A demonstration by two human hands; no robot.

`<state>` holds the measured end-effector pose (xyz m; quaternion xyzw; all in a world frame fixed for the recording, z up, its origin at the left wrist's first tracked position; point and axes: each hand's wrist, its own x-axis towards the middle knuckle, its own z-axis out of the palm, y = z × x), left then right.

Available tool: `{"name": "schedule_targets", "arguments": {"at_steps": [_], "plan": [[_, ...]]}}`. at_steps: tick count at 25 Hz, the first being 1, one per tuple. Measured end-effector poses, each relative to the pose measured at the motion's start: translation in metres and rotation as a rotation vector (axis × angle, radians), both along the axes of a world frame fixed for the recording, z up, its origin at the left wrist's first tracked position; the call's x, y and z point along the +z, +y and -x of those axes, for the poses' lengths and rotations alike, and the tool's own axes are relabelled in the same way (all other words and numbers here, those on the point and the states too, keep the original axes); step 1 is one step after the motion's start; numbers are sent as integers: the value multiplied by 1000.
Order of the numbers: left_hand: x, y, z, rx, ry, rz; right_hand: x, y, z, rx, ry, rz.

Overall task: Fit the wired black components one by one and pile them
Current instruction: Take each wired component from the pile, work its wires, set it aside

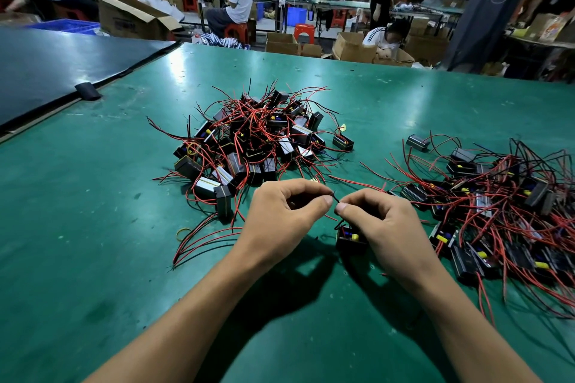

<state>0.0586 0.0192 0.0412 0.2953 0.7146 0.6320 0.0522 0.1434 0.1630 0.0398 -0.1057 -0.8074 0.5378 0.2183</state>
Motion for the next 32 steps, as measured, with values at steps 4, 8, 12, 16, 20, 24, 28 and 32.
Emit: {"name": "schedule_targets", "arguments": {"at_steps": [4, 8, 12, 16, 20, 24, 28, 32], "plan": [[-1, 2, 0, -19, 21, -7, 2, 3, -1, 23, 1, 11], [-3, 2, 1, -75, 73, 17, 2, 3, -2, -13, 70, -40], [-1, 0, 3, -154, 93, 53, 4, 4, -3, 56, 156, -209], [2, -5, 7, -222, 51, 83, 5, 10, -2, 124, 169, -193], [3, -6, 12, -302, -93, 63, 7, 12, -4, 164, 153, -172], [4, -10, 14, -406, -178, 49, 8, 17, -5, 240, 66, -82], [5, -11, 12, -435, -212, 54, 8, 20, -6, 281, 24, -29], [7, -10, 10, -413, -216, 41, 6, 22, -5, 306, 0, 27]]}}
